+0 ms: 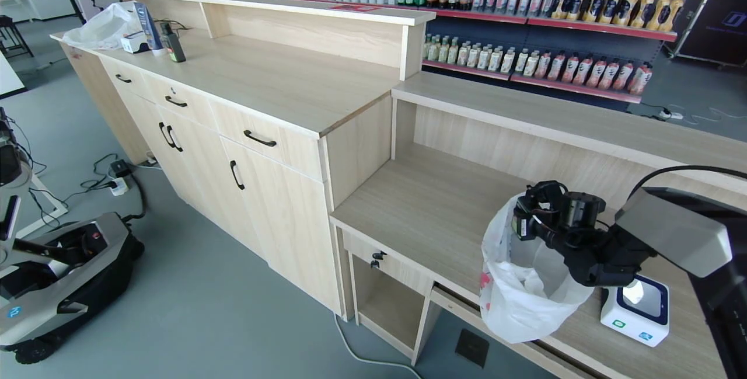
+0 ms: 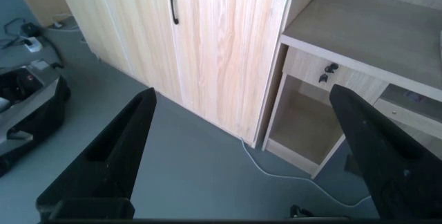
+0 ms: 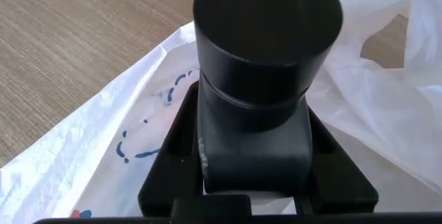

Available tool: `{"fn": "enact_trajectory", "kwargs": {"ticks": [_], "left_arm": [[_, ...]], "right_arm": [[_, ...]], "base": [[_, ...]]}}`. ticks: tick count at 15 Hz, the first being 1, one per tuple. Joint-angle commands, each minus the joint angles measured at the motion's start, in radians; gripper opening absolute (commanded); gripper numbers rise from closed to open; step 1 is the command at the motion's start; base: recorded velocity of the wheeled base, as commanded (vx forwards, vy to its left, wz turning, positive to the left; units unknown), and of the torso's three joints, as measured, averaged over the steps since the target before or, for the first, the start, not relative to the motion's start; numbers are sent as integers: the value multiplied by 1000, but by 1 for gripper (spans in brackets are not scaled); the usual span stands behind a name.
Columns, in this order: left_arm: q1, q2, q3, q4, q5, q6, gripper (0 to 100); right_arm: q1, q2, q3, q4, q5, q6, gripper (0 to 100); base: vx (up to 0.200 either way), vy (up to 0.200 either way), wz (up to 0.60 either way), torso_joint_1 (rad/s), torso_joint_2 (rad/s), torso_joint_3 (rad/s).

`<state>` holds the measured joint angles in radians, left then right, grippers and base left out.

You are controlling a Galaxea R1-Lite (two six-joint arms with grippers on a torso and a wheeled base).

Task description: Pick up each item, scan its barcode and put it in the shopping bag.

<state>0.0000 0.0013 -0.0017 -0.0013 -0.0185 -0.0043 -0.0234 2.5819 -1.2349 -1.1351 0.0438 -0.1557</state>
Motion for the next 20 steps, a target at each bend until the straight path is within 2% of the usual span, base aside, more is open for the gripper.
{"fn": "enact_trajectory", "kwargs": {"ticks": [1,6,7,12,14,15,16,18,20], "left_arm": [[0,0,0,0,0,0,100],[0,0,0,0,0,0,100],[0,0,2,0,0,0,100],[0,0,0,0,0,0,100],[0,0,0,0,0,0,100],[0,0,0,0,0,0,100],[0,0,0,0,0,0,100],[0,0,0,0,0,0,100],[0,0,0,0,0,0,100]], "right_arm": [[7,60,-43,-5,1,7,0],[7,83,-40,-6,1,1,0],[7,81,-38,-6,1,1,100],[10,-160,14,11,45,-1,100],[-7,-453,164,115,60,-62,100],[-46,-592,259,176,62,-120,100],[-67,-661,318,196,62,-145,100],[-188,-905,606,259,71,-240,100],[-245,-1020,696,267,79,-294,100]], "base": [[0,0,0,0,0,0],[0,0,0,0,0,0],[0,0,0,0,0,0],[0,0,0,0,0,0],[0,0,0,0,0,0],[0,0,0,0,0,0],[0,0,0,0,0,0],[0,0,0,0,0,0],[0,0,0,0,0,0]]}}
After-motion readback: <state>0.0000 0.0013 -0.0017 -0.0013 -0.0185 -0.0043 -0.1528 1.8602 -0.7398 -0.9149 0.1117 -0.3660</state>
